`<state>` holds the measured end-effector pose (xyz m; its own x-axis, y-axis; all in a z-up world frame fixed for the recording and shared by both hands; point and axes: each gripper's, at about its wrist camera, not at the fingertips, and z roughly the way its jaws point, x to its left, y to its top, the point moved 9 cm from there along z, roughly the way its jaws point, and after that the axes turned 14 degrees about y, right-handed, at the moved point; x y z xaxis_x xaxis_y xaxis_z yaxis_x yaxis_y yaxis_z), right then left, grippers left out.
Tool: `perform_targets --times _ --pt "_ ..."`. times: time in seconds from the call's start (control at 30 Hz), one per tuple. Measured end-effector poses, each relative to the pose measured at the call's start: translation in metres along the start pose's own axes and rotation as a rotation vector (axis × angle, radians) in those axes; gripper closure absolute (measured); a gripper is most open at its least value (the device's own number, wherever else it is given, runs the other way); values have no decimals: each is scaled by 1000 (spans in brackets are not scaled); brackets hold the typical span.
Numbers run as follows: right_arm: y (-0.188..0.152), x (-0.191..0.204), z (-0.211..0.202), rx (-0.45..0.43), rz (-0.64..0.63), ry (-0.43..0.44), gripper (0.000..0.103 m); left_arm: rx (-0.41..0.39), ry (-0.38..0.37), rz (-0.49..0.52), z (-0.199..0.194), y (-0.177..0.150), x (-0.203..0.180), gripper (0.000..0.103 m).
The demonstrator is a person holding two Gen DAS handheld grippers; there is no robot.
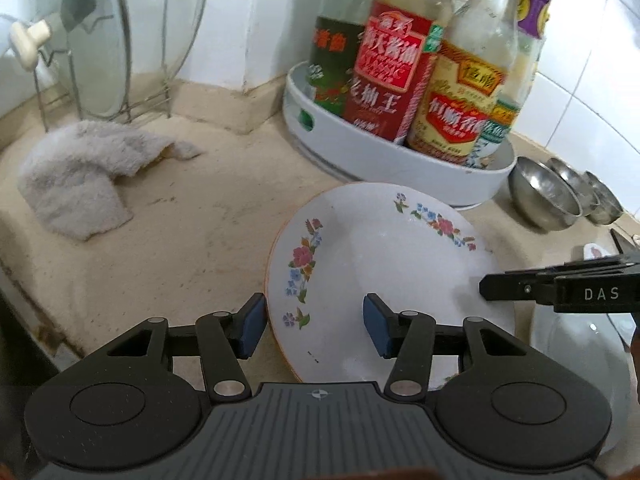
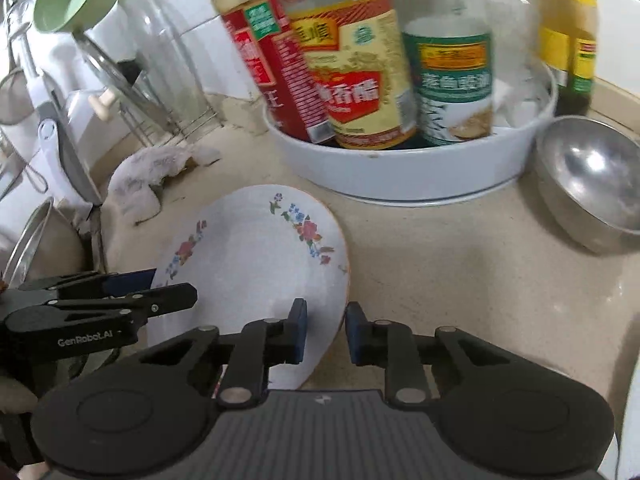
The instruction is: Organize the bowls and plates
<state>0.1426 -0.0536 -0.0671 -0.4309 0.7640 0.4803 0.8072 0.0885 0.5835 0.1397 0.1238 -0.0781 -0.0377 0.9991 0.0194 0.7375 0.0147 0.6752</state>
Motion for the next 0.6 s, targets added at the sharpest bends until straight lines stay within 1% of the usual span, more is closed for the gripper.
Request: perform_targets --times 0.3,0.6 --pt "-4 -6 -47 -74 71 -10 82 -64 -75 52 -19 14 -29 44" --pt "-24 -14 -104 -132 119 -35 82 -68 -146 126 -41 3 -75 44"
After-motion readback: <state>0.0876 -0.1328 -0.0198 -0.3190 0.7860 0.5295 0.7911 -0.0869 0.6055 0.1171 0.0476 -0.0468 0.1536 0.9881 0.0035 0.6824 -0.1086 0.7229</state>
